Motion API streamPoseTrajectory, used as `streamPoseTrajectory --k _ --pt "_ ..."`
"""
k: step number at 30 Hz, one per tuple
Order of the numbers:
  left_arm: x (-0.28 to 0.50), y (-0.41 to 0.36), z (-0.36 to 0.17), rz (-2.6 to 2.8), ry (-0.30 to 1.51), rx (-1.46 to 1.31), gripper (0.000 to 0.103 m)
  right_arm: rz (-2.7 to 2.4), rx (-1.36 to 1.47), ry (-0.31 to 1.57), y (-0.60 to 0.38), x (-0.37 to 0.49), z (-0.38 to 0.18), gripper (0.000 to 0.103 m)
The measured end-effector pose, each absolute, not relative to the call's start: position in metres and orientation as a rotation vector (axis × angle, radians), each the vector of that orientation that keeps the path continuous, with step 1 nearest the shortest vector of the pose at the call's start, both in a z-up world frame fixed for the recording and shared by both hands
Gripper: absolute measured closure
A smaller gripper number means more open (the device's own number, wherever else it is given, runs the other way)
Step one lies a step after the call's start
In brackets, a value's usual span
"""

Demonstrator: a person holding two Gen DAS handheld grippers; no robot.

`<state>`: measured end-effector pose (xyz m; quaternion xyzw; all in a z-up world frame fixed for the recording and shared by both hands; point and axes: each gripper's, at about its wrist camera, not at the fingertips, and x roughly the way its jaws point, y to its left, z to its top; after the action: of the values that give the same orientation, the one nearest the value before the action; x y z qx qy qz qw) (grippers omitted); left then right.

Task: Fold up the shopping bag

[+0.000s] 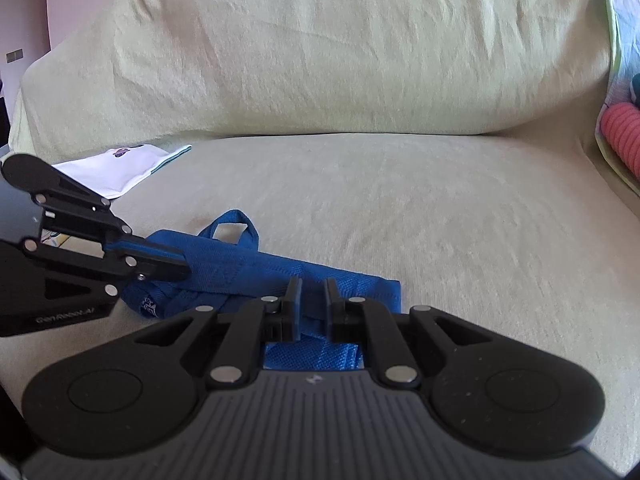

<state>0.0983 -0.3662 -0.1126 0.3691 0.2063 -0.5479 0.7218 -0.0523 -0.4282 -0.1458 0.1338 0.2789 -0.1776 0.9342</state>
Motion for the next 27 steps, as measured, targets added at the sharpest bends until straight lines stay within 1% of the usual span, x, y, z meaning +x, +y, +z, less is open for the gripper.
streamPoseTrajectory --k 1,2,3,5,6,10,16,18,20,27 --pt "0.093 -0.364 -0.111 -1.215 0.415 0.847 0.103 -0.361 0.274 0.57 -0.428 -0.053 -0.145 0.094" --pt "0.084 -0.361 -0.11 -1.222 0.351 0.903 0.097 -0.359 0.276 0.569 -0.429 -0.053 -0.145 0.094" --pt "0.077 -0.357 -0.11 -1.227 0.308 0.95 0.088 -0.357 0.283 0.569 -0.431 -0.054 -0.144 0.094" --pt "0.062 -0.346 -0.111 -1.259 0.241 1.044 0.064 -0.356 0.277 0.569 -0.43 -0.054 -0.144 0.094" --pt "0.058 -0.342 -0.112 -1.271 0.221 1.068 0.06 -0.357 0.278 0.567 -0.43 -0.054 -0.145 0.094" --pt "0.041 -0.329 -0.124 -1.251 0.092 1.226 0.059 -0.356 0.283 0.564 -0.431 -0.055 -0.146 0.094" --pt "0.037 -0.333 -0.159 -1.181 -0.113 1.484 0.056 -0.359 0.279 0.563 -0.43 -0.054 -0.145 0.094" --pt "0.041 -0.336 -0.167 -1.177 -0.154 1.513 0.056 -0.358 0.271 0.569 -0.429 -0.053 -0.144 0.094" --pt "0.042 -0.339 -0.166 -1.178 -0.163 1.533 0.053 -0.357 0.265 0.576 -0.429 -0.053 -0.143 0.094" --pt "0.026 -0.319 -0.175 -1.147 -0.331 1.655 0.053 -0.345 0.268 0.583 -0.432 -0.054 -0.141 0.094"
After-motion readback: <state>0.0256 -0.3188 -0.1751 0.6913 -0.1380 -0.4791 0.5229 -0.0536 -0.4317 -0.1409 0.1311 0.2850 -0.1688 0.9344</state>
